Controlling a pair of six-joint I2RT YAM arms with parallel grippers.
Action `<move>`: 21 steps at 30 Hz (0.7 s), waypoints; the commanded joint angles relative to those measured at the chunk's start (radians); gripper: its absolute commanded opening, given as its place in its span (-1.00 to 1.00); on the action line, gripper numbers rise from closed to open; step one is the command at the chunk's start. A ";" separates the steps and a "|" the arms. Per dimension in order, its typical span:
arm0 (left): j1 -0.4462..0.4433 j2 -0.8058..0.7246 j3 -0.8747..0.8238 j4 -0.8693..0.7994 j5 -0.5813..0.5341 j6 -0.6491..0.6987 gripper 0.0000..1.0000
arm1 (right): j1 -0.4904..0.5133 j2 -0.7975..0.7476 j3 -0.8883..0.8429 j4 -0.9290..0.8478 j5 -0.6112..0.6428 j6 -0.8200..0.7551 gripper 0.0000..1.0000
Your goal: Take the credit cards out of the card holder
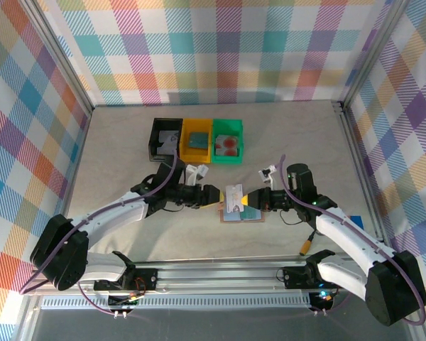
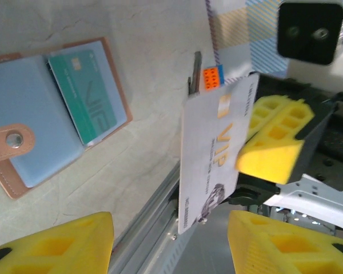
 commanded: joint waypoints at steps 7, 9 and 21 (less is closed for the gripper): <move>0.013 0.026 -0.065 0.387 0.143 -0.182 0.12 | 0.025 0.012 -0.015 0.095 -0.094 0.035 -1.00; 0.011 0.048 -0.094 0.505 0.153 -0.258 0.10 | 0.032 0.017 -0.012 0.103 -0.100 0.038 -1.00; 0.000 0.072 -0.140 0.642 0.159 -0.318 -0.18 | 0.059 0.048 -0.002 0.145 -0.121 0.054 -1.00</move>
